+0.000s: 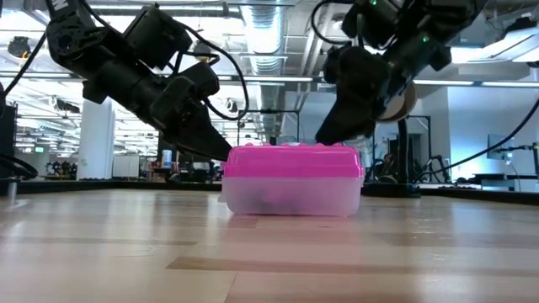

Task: Pick & place school supplies into a supply box
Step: Close the lid of the pink supply box, then return to Home Position

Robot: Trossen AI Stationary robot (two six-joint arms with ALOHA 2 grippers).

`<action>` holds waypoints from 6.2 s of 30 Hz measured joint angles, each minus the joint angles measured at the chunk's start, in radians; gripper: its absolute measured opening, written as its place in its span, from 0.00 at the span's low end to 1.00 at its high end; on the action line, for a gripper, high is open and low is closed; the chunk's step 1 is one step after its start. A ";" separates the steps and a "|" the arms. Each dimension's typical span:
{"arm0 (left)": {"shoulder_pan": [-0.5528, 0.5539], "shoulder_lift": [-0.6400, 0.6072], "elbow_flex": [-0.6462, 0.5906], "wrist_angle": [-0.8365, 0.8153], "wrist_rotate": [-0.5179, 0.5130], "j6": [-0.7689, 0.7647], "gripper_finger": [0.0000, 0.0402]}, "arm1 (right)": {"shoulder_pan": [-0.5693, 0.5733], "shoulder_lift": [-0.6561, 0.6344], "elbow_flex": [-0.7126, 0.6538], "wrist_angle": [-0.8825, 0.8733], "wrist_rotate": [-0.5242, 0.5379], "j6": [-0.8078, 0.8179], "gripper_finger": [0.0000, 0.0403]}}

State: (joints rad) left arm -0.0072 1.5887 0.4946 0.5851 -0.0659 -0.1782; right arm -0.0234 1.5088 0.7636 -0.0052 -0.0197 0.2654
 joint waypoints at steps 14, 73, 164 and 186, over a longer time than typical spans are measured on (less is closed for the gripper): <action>0.009 0.000 0.000 -0.012 0.000 -0.038 0.14 | 0.041 0.066 0.000 0.047 0.018 0.023 0.30; 0.009 -0.043 0.000 -0.013 0.017 -0.020 0.14 | 0.041 -0.022 -0.004 0.003 0.051 0.025 0.30; 0.085 -1.572 -0.486 -0.494 -0.207 -0.080 0.14 | -0.155 -1.501 -0.150 -0.636 0.324 0.378 0.30; 0.085 -1.572 -0.488 -0.489 -0.032 -0.025 0.14 | -0.153 -1.504 -0.436 -0.249 0.027 -0.186 0.30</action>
State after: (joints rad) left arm 0.0782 0.0170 0.0071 0.0963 -0.0975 -0.2030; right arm -0.1768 0.0044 0.3273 -0.2542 0.0069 0.0789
